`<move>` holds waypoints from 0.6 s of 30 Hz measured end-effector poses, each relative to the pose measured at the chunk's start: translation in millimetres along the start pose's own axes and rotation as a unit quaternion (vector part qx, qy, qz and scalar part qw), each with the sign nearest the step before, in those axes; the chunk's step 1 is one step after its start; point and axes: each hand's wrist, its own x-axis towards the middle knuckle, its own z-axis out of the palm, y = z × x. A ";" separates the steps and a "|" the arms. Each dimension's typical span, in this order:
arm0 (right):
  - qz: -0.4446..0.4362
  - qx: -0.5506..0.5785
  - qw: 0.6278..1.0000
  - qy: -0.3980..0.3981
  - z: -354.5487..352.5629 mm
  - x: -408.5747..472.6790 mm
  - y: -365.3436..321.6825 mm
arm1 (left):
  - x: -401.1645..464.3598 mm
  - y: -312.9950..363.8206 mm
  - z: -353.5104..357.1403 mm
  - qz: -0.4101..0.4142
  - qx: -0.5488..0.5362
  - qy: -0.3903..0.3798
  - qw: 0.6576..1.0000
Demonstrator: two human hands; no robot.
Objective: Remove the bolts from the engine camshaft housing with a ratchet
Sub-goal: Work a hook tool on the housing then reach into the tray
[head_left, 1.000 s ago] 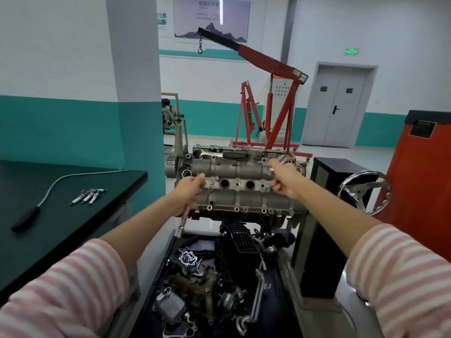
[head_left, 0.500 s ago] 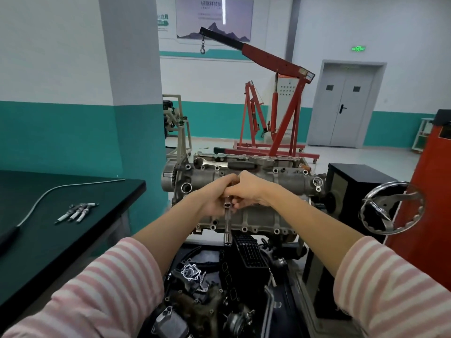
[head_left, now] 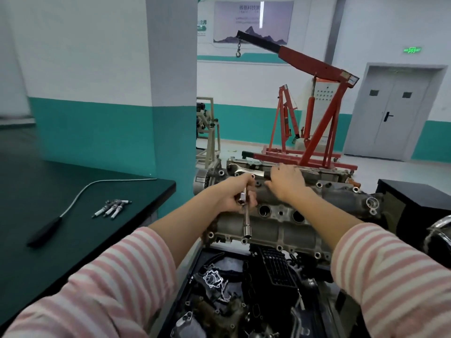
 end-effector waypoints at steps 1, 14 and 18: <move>0.001 -0.020 1.000 0.019 1.5 1.7 -1.1 | -1.2 3.0 -3.8 0.000 0.009 0.005 1.000; 0.021 0.084 0.987 0.133 -29.4 -9.4 -46.5 | -67.9 59.9 -111.5 0.047 0.014 0.077 0.996; -0.015 0.321 0.934 0.157 -58.9 6.0 -114.2 | -103.9 80.6 -167.0 0.072 0.012 0.162 0.984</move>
